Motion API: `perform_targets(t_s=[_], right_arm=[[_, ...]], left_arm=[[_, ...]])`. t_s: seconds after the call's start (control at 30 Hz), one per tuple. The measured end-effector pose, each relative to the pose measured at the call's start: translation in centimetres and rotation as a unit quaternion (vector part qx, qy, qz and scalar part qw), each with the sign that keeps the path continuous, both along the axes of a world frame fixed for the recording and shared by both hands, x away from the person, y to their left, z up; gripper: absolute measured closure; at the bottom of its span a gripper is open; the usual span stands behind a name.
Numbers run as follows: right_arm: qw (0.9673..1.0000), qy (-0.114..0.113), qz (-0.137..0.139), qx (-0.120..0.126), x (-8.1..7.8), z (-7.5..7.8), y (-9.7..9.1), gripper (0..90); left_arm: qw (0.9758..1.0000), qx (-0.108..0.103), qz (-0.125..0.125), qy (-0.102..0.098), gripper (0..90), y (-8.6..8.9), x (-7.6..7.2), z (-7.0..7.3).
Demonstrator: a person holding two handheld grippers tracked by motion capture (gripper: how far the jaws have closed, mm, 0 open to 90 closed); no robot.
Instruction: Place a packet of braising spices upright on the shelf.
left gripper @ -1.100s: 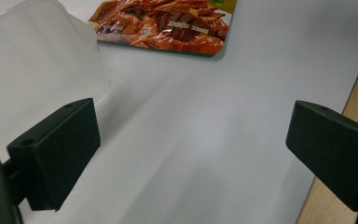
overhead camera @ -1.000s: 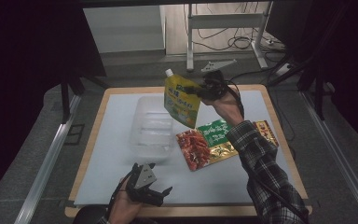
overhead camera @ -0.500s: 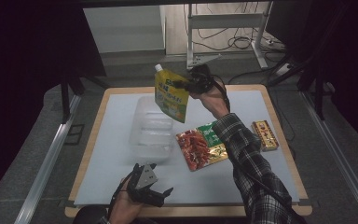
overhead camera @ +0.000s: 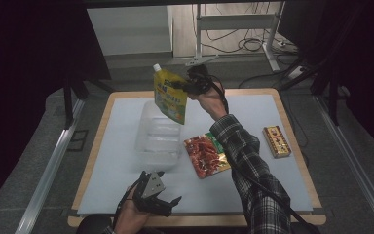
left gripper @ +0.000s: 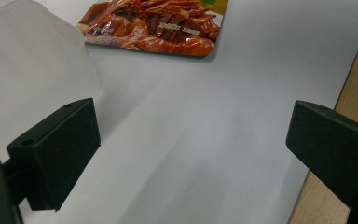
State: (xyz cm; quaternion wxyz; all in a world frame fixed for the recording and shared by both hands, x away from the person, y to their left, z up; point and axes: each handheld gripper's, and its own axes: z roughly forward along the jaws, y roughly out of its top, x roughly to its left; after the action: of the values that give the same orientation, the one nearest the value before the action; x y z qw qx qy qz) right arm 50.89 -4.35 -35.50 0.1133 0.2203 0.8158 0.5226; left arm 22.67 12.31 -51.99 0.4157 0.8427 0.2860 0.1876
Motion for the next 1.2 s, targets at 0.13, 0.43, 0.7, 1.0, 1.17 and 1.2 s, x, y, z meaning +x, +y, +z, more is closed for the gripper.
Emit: perform_targets(t_s=[0.13,0.43,0.7,1.0,1.17,1.2], right_arm=[[1.0000,-0.002,-0.001,0.002,0.4,-0.3,0.6,88.9],[0.9999,0.002,0.006,-0.011,0.9,-1.7,1.8,88.8],[0.9996,0.014,0.007,-0.023,1.2,-3.5,2.3,88.7],[0.9991,0.026,-0.003,-0.032,1.2,-4.8,3.0,88.4],[0.9985,0.031,-0.010,-0.044,1.0,-4.7,2.9,78.4],[0.9987,0.028,-0.013,-0.042,0.9,-4.6,2.8,73.7]], left_arm=[[1.0000,0.000,-0.001,0.001,2.8,0.0,0.0,0.0],[1.0000,0.000,-0.001,0.001,2.8,0.0,0.0,0.0],[1.0000,0.003,-0.002,0.000,2.8,0.0,0.0,0.0],[1.0000,0.006,-0.001,0.001,2.8,-0.2,0.0,-0.1],[1.0000,0.007,-0.002,0.002,2.8,-0.2,0.0,-0.2],[1.0000,0.007,-0.002,0.002,2.8,-0.2,0.0,-0.2]])
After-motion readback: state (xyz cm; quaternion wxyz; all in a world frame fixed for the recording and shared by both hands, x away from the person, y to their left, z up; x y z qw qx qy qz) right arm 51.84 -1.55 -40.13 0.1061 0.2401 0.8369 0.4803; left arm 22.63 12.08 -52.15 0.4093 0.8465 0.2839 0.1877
